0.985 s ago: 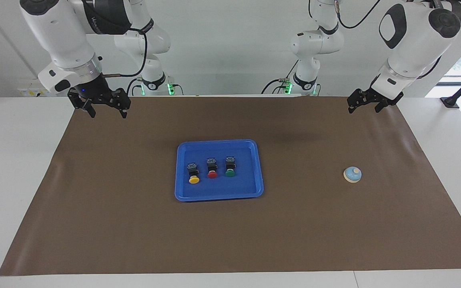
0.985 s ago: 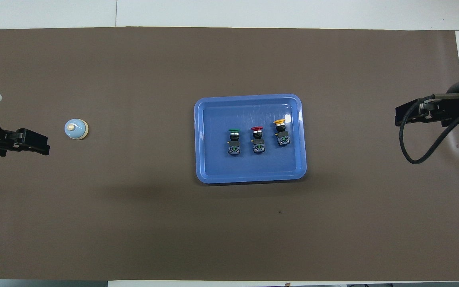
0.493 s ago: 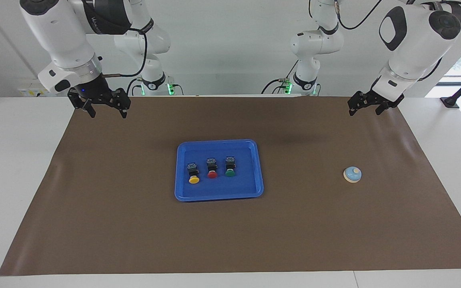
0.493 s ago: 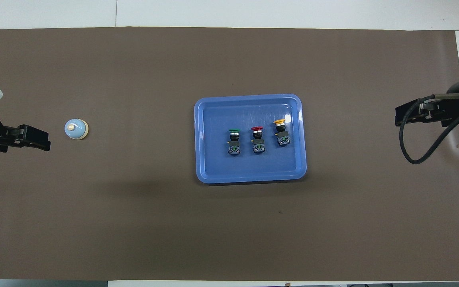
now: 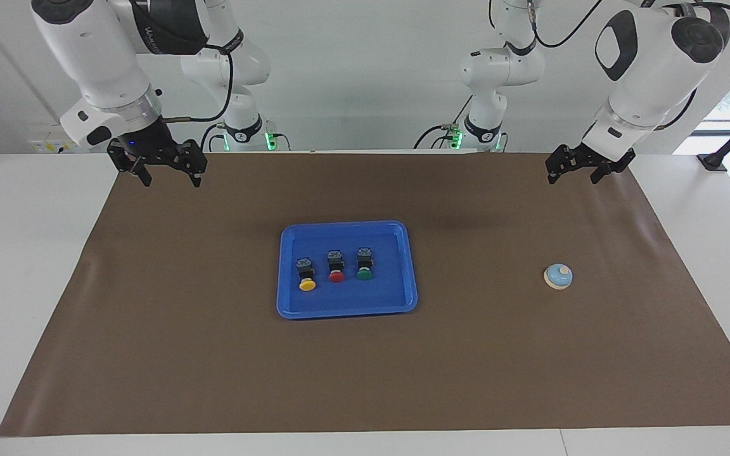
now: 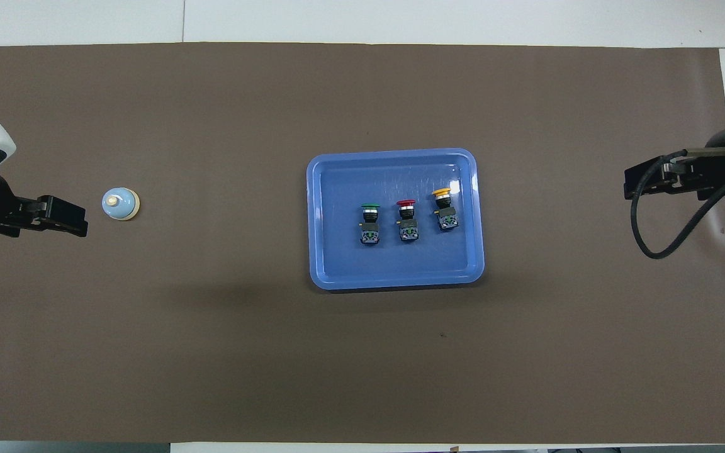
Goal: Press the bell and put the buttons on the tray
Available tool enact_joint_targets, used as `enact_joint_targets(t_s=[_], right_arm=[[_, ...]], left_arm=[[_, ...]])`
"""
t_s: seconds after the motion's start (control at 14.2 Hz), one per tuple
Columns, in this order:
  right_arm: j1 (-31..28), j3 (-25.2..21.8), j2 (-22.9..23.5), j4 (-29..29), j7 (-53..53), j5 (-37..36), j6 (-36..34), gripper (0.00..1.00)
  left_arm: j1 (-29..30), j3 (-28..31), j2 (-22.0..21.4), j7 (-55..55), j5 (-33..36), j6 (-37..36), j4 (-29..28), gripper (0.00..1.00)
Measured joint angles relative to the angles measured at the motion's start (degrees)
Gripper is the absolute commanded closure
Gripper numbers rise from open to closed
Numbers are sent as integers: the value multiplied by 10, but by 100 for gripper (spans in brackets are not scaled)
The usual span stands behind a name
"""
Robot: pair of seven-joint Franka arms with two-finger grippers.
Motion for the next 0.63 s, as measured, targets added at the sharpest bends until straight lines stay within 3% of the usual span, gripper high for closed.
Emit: enact_joint_targets(t_s=[0.35, 0.63], right_arm=[[0, 0, 0, 0, 0, 0, 0, 0], [0, 0, 0, 0, 0, 0, 0, 0]], left_arm=[[-64, 55, 0, 0, 0, -1, 2, 0], [-67, 66, 0, 0, 0, -1, 6, 0]])
